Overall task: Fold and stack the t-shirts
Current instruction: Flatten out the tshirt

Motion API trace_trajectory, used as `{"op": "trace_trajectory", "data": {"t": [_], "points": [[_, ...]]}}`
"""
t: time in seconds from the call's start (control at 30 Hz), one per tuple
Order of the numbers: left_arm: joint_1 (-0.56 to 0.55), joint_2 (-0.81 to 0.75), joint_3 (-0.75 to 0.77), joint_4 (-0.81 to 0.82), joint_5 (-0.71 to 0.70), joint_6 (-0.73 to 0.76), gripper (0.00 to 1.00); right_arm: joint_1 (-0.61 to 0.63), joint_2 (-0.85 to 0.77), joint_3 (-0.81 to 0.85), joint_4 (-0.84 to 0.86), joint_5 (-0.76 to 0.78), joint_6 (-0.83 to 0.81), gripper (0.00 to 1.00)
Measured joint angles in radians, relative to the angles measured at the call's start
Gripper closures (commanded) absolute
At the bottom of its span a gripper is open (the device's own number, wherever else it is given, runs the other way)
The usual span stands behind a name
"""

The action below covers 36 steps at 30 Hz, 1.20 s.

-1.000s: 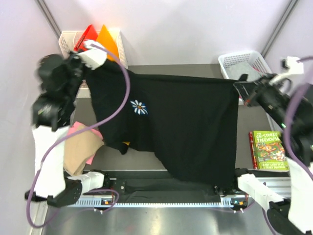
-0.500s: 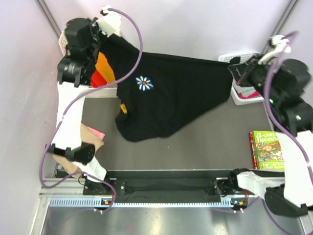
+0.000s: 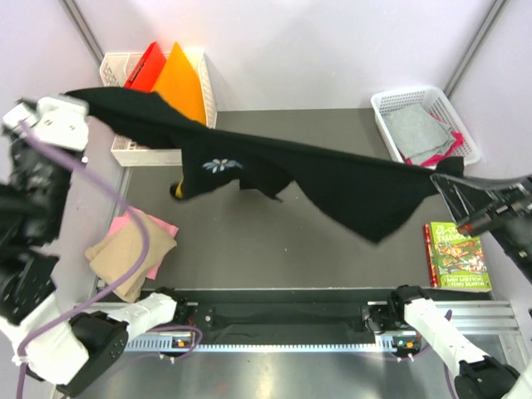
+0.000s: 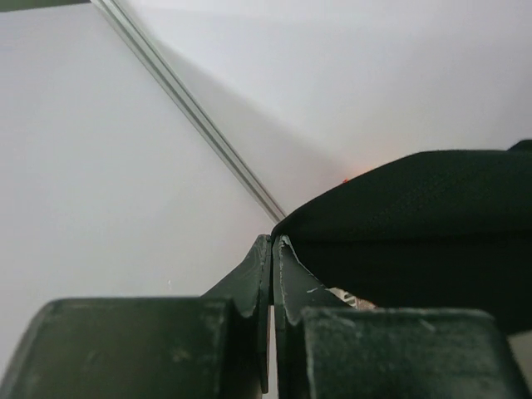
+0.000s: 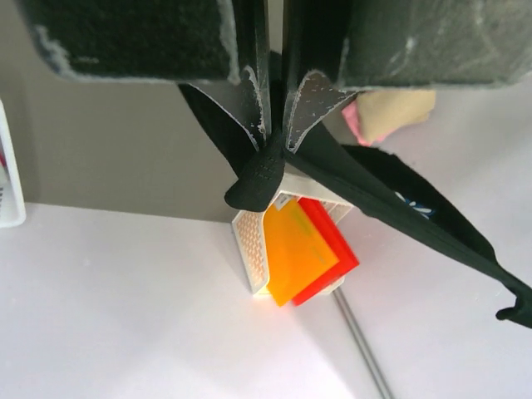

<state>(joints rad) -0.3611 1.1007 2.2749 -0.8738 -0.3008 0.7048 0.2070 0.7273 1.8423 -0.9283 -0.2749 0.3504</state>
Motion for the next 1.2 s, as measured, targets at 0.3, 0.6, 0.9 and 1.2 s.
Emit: {"op": "trace_trajectory", "data": {"t": [0.3, 0.6, 0.9, 1.2], "points": [[0.179, -0.041, 0.022, -0.066, 0.213, -0.061, 1.0, 0.0, 0.012, 0.143, -0.126, -0.023, 0.013, 1.0], [0.25, -0.08, -0.445, 0.038, 0.3, -0.053, 1.0, 0.0, 0.016, -0.216, 0.014, 0.1, -0.002, 1.0], [0.252, 0.465, -0.663, 0.149, 0.231, 0.055, 1.0, 0.0, 0.349, -0.527, 0.251, 0.233, -0.06, 1.0], [0.212, 0.808, -0.358, 0.172, 0.127, 0.078, 1.0, -0.001, 0.526, -0.527, 0.39, 0.264, -0.089, 1.0]]}}
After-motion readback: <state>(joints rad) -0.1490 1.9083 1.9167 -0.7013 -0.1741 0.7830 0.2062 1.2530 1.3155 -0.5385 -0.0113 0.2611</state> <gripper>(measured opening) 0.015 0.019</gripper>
